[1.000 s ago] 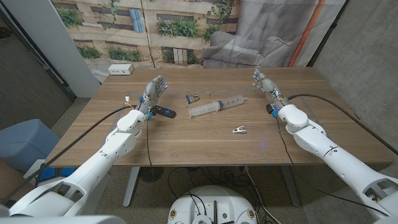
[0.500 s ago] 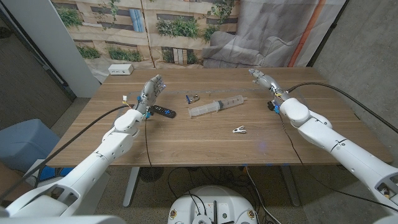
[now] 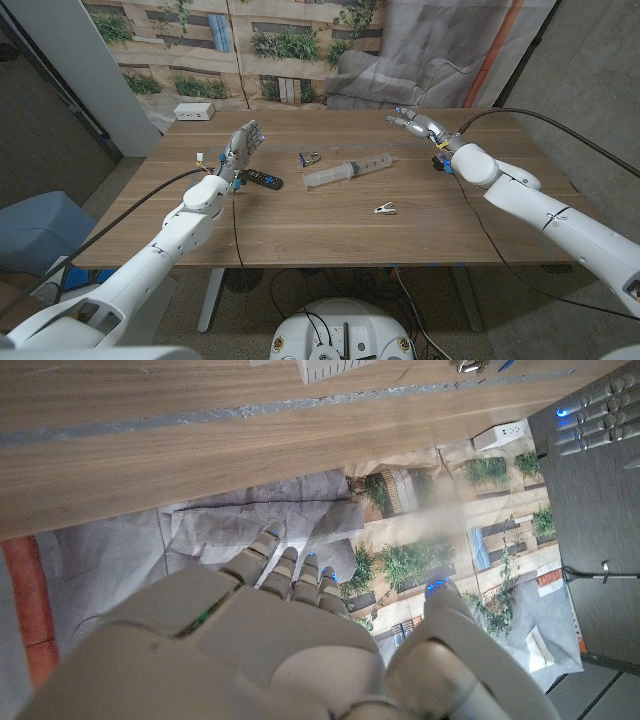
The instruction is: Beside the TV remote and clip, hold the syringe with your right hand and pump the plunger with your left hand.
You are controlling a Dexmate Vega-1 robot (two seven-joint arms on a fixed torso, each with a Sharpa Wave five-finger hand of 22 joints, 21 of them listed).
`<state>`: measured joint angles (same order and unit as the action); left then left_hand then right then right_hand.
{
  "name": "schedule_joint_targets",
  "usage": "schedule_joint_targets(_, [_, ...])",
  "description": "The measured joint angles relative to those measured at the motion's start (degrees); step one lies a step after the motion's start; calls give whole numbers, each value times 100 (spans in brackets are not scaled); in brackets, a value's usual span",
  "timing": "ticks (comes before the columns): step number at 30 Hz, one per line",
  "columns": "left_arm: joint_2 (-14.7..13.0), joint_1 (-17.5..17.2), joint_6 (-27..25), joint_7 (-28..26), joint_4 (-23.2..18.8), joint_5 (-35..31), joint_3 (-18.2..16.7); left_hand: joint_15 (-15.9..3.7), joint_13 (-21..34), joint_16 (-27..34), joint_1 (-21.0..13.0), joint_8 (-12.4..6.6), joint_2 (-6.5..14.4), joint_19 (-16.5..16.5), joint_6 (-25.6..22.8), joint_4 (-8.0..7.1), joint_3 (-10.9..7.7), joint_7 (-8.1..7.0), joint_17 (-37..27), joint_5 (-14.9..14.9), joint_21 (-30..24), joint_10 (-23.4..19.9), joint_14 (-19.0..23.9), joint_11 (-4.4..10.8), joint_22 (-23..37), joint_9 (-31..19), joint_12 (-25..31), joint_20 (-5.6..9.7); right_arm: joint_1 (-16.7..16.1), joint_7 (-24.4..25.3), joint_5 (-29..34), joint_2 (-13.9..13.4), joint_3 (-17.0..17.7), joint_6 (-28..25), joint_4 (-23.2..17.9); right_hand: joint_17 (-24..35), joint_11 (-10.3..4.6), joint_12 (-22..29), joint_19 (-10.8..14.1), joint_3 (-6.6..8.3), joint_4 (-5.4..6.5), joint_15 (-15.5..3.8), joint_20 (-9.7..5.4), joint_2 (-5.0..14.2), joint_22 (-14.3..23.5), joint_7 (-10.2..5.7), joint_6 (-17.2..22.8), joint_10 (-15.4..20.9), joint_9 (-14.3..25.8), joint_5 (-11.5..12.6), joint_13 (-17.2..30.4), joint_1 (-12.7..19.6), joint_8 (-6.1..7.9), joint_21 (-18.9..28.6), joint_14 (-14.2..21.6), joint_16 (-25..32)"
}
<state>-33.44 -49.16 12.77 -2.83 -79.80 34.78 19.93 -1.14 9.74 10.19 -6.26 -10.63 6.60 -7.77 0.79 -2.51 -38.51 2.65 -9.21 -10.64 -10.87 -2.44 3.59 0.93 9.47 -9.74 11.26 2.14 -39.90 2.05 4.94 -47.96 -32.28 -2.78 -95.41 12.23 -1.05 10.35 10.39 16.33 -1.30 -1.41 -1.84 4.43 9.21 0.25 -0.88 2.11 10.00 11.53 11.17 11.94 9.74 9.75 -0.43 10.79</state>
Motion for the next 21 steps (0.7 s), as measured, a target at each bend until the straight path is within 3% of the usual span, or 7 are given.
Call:
schedule_joint_targets(7, [-72, -57, -139, -98, -145, -27, -4, 10, 0, 23, 0, 0, 0, 0, -30, 0, 0, -30, 0, 0, 0, 0, 72, 0, 0, 0, 0, 0, 303, -427, 710, -168, -287, -304, -241, -24, 15, 0, -148, 11, -85, 8, 52, -49, 0, 39, -162, -153, 0, -38, 0, 47, 0, 0, -150, -21])
schedule_joint_targets(15, [-119, -100, -254, -190, -258, -42, -18, 10, -1, 23, 0, 0, 0, 0, -34, 39, -8, -25, 0, 0, 0, -20, 133, 20, 0, 0, 0, 0, 615, -927, 1386, -236, -556, -437, -371, -52, 13, 0, -250, 81, -299, 38, 71, 0, 0, -93, -395, -273, 0, -38, 1, 189, 0, 0, -243, -21])
schedule_joint_targets(21, [-135, -116, -319, -247, -310, -51, -20, 41, 0, 23, 0, 0, 0, -1, -61, 39, -8, 2, 1, 0, 0, -72, 164, 10, -1, 1, 0, 2, 849, -1330, 1796, -243, -722, -449, -409, -78, -30, 1, -324, 123, -465, 107, 106, -87, 0, -119, -496, -316, 0, -73, 1, 370, 0, 0, -312, -21])
